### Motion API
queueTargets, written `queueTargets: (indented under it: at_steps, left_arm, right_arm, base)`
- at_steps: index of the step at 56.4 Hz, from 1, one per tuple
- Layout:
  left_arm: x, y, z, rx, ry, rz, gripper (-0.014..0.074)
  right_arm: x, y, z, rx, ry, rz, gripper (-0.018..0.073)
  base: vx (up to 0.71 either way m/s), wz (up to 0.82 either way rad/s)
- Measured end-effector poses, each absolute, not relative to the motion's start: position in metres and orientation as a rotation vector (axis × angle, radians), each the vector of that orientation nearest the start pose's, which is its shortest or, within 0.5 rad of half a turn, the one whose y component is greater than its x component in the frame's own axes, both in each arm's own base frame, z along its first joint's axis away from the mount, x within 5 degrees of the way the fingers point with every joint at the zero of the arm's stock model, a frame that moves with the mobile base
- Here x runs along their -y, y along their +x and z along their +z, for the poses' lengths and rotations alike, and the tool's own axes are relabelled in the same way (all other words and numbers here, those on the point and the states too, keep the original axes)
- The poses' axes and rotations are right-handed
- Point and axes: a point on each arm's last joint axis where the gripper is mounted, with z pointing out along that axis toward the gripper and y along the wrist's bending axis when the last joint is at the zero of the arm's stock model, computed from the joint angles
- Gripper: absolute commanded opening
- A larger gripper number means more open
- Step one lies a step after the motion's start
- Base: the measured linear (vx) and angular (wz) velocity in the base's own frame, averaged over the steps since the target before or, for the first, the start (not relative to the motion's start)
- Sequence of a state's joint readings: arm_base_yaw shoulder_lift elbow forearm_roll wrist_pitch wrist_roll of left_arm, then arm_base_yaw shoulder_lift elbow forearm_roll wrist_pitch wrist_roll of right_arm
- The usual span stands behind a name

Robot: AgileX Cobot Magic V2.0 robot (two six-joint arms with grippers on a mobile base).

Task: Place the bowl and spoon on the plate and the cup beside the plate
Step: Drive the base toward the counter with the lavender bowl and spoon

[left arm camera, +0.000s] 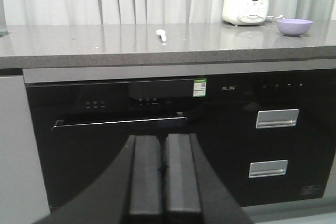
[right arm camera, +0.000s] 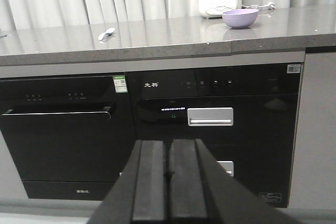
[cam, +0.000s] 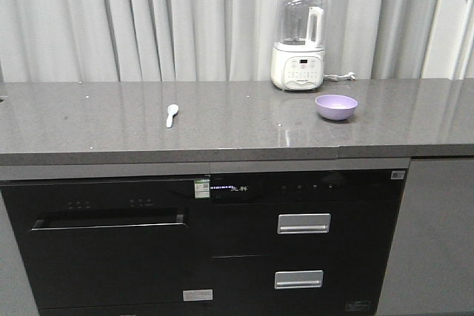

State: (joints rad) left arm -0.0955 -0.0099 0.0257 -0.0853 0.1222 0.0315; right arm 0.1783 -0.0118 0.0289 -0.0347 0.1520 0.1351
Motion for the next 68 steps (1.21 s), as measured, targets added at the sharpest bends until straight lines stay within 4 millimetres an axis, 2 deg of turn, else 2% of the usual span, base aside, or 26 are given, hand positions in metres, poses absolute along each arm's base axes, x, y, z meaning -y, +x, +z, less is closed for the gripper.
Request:
queueTargets:
  at_steps: [68]
  left_arm:
    - [0.0064, 0.0563, 0.194, -1.622, 0.042, -0.123, -0.0006]
  right_arm:
    - [-0.0095, 0.0556, 0.1902, -1.656, -0.06, 0.208, -0.0008]
  base:
    - [0.11, -0.26]
